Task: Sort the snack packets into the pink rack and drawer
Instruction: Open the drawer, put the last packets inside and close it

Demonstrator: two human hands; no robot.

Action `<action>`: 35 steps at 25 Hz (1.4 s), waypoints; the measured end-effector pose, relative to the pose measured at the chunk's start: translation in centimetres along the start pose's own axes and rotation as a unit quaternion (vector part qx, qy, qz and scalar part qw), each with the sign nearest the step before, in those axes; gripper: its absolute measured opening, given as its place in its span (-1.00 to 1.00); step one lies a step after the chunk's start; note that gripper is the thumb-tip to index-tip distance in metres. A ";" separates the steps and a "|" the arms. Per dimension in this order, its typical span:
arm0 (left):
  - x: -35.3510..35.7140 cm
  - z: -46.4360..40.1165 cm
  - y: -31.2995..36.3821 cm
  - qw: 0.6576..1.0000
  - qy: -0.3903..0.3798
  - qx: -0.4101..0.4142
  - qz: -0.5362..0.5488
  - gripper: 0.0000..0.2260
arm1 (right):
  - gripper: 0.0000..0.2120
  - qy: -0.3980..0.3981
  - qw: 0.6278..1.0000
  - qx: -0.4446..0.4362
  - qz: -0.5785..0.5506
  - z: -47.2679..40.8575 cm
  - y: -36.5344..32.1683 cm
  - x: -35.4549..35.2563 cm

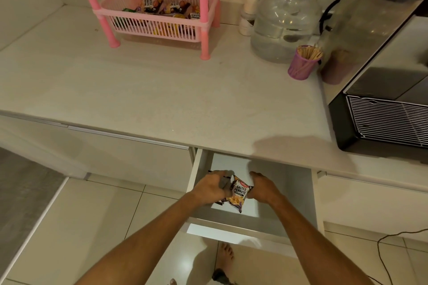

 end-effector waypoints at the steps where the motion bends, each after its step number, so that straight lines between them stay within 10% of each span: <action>1: 0.9 0.5 0.5 0.997 -0.067 0.023 0.000 -0.51 | -0.15 -0.003 1.000 0.005 -0.017 0.1 0.3 -0.3; 9: 5.3 4.9 -1.5 0.911 -0.299 0.040 -0.280 -0.06 | -0.61 -0.146 0.978 -0.050 -0.143 5.0 -3.3 1.4; 15: 3.6 5.0 1.6 0.892 -0.163 0.185 -0.380 0.10 | -0.82 -0.168 0.970 -0.088 -0.152 8.4 -6.5 2.0; 24: -0.6 4.5 4.0 0.863 0.027 0.209 -0.459 0.28 | -0.79 0.263 0.962 -0.075 -0.011 11.1 -8.6 -6.6; 35: -3.9 1.0 6.4 0.834 0.104 0.166 -0.517 0.03 | -0.71 0.213 0.938 -0.179 0.208 11.2 -10.2 -1.1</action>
Point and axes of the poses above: each hand's wrist, its own z-axis away from the middle knuckle, its own x-axis out of the palm, y = z × x, the point moved 10 cm from there along -z, towards the middle knuckle
